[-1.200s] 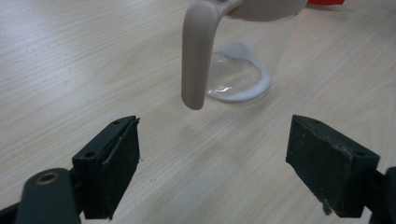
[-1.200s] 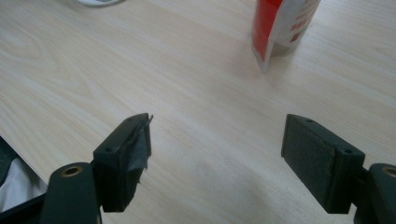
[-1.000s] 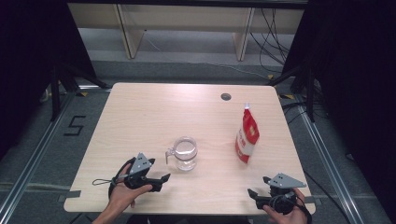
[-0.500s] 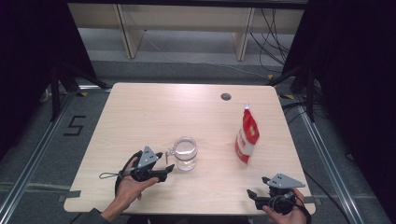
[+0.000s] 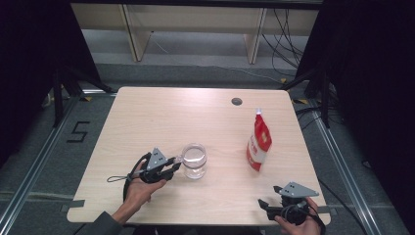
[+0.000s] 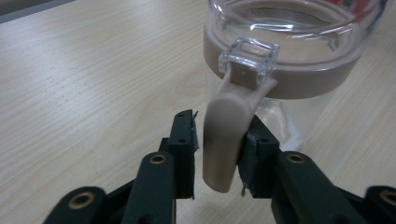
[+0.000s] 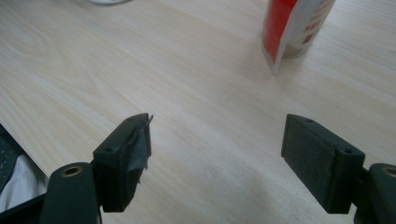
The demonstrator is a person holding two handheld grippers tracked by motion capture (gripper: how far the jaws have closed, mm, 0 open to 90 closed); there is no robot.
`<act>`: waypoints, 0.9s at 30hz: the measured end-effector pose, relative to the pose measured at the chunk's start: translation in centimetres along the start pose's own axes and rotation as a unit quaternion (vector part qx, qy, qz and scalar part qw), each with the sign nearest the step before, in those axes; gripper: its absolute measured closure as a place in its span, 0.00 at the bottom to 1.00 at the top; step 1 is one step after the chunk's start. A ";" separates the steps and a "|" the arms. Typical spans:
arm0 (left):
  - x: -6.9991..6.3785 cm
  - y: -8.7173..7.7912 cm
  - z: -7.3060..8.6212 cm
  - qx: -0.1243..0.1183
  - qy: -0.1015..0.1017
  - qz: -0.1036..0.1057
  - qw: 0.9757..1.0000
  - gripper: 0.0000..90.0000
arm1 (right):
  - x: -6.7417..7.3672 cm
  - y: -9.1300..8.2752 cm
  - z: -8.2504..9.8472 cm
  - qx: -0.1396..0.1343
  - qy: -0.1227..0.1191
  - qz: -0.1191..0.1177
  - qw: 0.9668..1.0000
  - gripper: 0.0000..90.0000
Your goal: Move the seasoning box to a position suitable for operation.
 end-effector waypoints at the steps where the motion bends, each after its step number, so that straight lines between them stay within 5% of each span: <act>1: 0.0 0.1 0.0 -0.005 0.010 0.002 1.000 0.82 | 0.0 0.0 0.0 0.001 0.001 -0.002 1.000 0.28; 3: 0.1 0.0 0.0 -0.005 0.008 0.002 1.000 0.82 | 0.4 0.0 0.0 0.001 0.015 -0.003 1.000 0.28; 6: 0.1 0.0 0.0 -0.002 0.002 -0.002 1.000 0.83 | 0.0 0.0 -0.1 -0.002 -0.008 -0.001 1.000 0.28; 14: 0.2 0.0 0.0 -0.009 0.007 0.006 1.000 0.83 | 0.1 0.0 -0.1 -0.001 -0.001 -0.005 1.000 0.28; 27: -1.0 -0.7 0.2 -0.022 0.021 0.047 0.998 0.83 | 0.1 -0.1 -0.1 -0.006 -0.001 0.002 1.000 0.28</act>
Point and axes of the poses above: each handheld gripper's, and its own axes: y roughly forward along the jaws, z roughly out of its underside, x roughly to its left, the point moved 6 cm from there along y, roughly forward along the jaws, and after that the axes turned 15 degrees about -z, right-handed, at the moved point
